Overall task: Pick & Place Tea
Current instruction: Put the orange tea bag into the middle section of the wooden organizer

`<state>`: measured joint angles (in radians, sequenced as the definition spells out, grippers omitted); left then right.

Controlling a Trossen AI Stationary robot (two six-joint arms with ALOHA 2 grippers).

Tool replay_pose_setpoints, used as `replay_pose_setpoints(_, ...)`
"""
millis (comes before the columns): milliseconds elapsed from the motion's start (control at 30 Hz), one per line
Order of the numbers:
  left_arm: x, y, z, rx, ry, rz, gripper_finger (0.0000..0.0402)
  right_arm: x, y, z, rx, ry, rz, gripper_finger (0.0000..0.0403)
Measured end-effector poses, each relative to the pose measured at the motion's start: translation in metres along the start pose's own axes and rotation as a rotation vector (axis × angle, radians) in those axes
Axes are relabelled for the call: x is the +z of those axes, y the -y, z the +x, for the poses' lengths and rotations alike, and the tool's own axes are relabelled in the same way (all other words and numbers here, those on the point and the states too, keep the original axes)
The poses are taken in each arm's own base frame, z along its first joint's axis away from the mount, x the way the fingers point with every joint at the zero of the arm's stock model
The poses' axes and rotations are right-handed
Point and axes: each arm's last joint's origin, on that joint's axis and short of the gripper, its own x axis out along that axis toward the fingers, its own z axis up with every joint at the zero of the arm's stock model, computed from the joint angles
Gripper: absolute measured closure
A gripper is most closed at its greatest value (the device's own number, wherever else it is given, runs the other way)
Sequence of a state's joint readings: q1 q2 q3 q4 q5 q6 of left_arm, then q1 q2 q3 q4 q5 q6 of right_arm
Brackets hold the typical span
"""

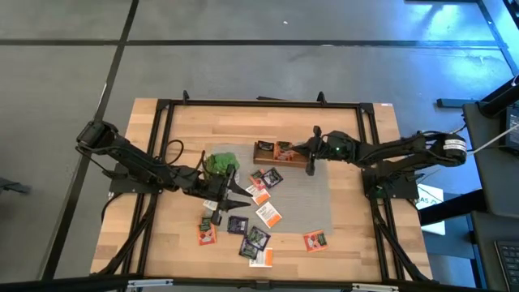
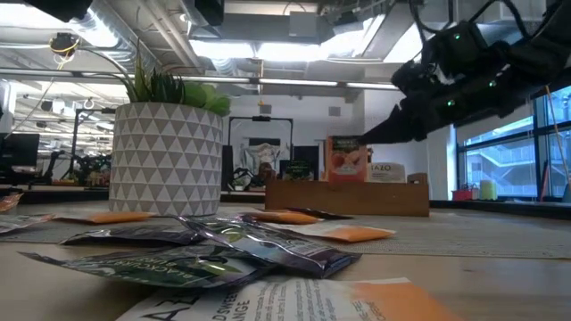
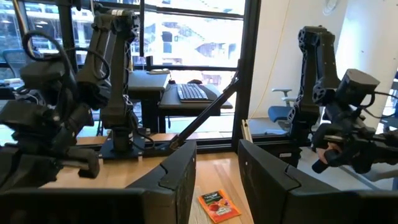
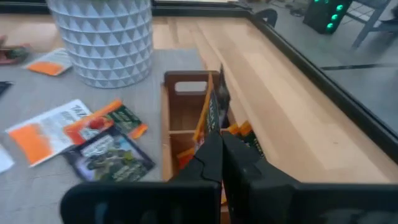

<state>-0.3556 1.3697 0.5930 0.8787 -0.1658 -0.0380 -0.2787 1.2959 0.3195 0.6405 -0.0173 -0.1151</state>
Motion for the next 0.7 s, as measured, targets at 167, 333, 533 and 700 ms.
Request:
replay_pose_setpoints(167, 0.000, 0.000, 0.000, 0.000, 0.000, 0.000, 0.0286, -0.007, 0.000, 0.010, -0.026, 0.007, -0.047, 0.0399)
replay_pose_setpoints(333, 0.000, 0.000, 0.000, 0.000, 0.000, 0.000, 0.0286, -0.016, -0.001, 0.017, -0.021, -0.029, -0.051, 0.0399)
replay_pose_setpoints(533, 0.000, 0.000, 0.000, 0.000, 0.000, 0.000, 0.0285, -0.024, 0.000, 0.021, -0.058, -0.076, -0.056, 0.0396)
replay_pose_setpoints(700, 0.000, 0.000, 0.000, 0.000, -0.001, 0.000, 0.0286, -0.025, 0.002, 0.021, -0.130, -0.090, -0.060, 0.0392)
